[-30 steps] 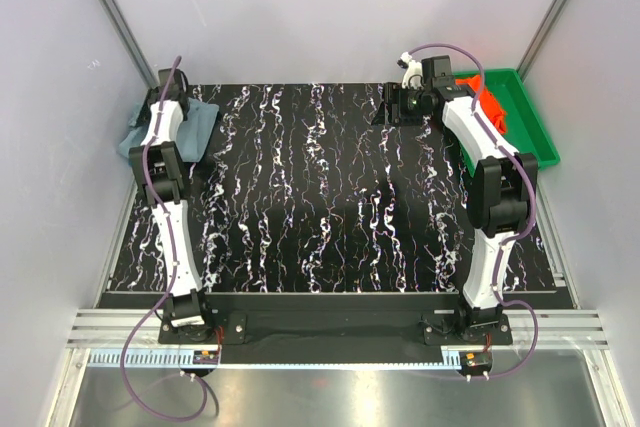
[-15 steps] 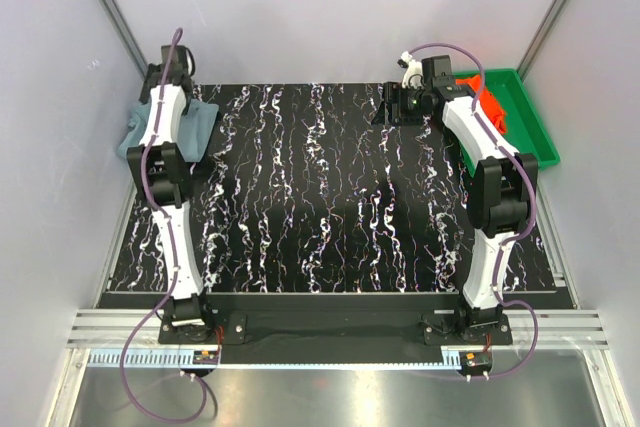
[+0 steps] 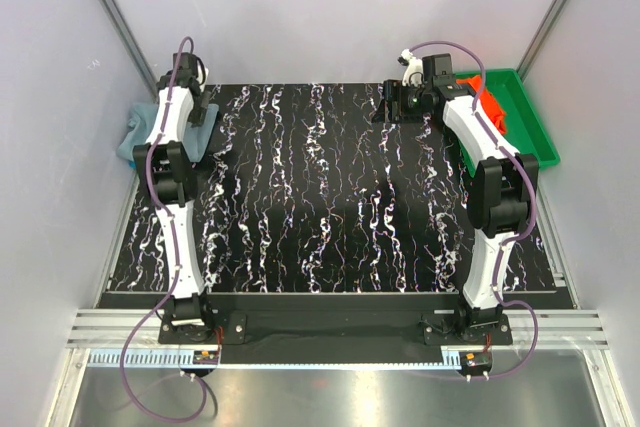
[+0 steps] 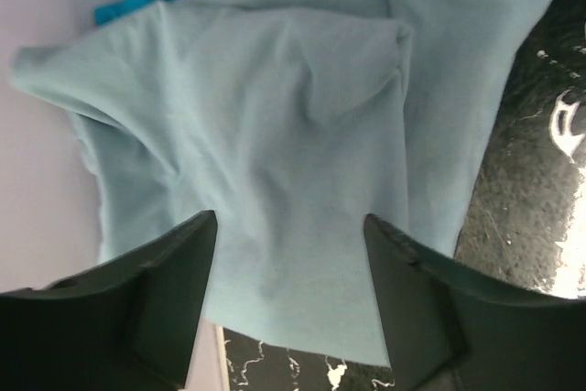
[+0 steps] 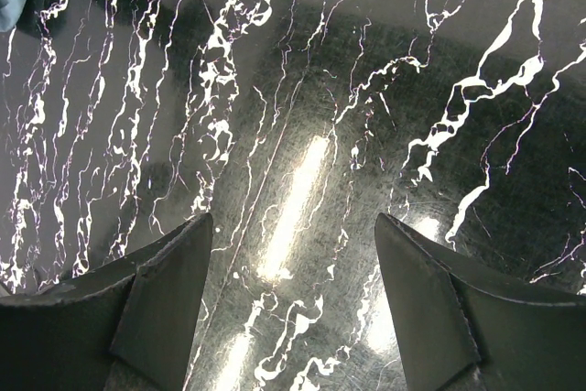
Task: Fold and stack the t-shirts
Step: Neatly place the folded tshirt to the corner
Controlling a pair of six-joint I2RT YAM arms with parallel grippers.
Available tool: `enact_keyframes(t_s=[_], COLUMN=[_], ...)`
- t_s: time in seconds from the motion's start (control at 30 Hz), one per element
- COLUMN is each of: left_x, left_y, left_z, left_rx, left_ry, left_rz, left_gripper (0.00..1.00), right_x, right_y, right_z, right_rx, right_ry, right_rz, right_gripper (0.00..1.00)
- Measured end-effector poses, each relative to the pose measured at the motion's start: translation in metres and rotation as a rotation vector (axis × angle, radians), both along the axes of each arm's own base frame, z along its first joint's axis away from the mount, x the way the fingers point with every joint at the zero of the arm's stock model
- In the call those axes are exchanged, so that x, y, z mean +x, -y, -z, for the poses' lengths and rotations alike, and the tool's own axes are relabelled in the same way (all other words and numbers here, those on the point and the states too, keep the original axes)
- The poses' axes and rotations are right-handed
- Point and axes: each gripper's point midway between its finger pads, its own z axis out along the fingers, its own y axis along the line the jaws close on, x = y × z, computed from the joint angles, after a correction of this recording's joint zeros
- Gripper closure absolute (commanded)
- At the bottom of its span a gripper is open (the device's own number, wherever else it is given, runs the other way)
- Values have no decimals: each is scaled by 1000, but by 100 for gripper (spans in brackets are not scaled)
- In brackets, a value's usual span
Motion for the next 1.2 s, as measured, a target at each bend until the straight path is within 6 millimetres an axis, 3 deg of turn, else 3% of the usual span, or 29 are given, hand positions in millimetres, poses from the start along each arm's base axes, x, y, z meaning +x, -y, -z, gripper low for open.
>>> enact_keyframes(t_s=[0.17, 0.27, 0.3, 0.37, 0.43, 0.77, 1.03, 1.07, 1.1, 1.13, 1.17, 1.2], left_x=[-2, -5, -6, -7, -7, -6, -1, -1, 0, 0, 0, 1], left_y=[-2, -1, -1, -1, 1, 8, 28, 30, 31, 32, 33, 34], left_z=[22, 36, 41, 50, 57, 56, 53, 53, 53, 52, 52, 52], left_rx=[-6, -12, -13, -15, -12, 9, 13, 14, 15, 19, 14, 13], left_ry=[-41, -66, -77, -94, -106, -109, -97, -97, -97, -98, -93, -91], left_rz=[-7, -11, -12, -13, -9, -1, 20, 22, 24, 28, 25, 25], left_gripper=[27, 47, 64, 77, 100, 100, 100, 94, 57, 40, 28, 24], right_x=[0, 0, 0, 0, 0, -1, 0, 0, 0, 0, 0, 0], right_y=[0, 0, 0, 0, 0, 1, 1, 1, 1, 1, 1, 1], right_z=[0, 0, 0, 0, 0, 4, 4, 4, 4, 4, 4, 4], right_rx=[-1, -1, 0, -1, -1, -6, -6, -6, -6, -7, -6, -6], right_ry=[0, 0, 1, 1, 1, -1, -1, -1, -1, -1, -1, -1], right_rz=[1, 1, 1, 1, 1, -2, -1, -1, -1, -1, -1, -1], right_gripper=[21, 21, 21, 21, 21, 21, 21, 21, 21, 21, 21, 21])
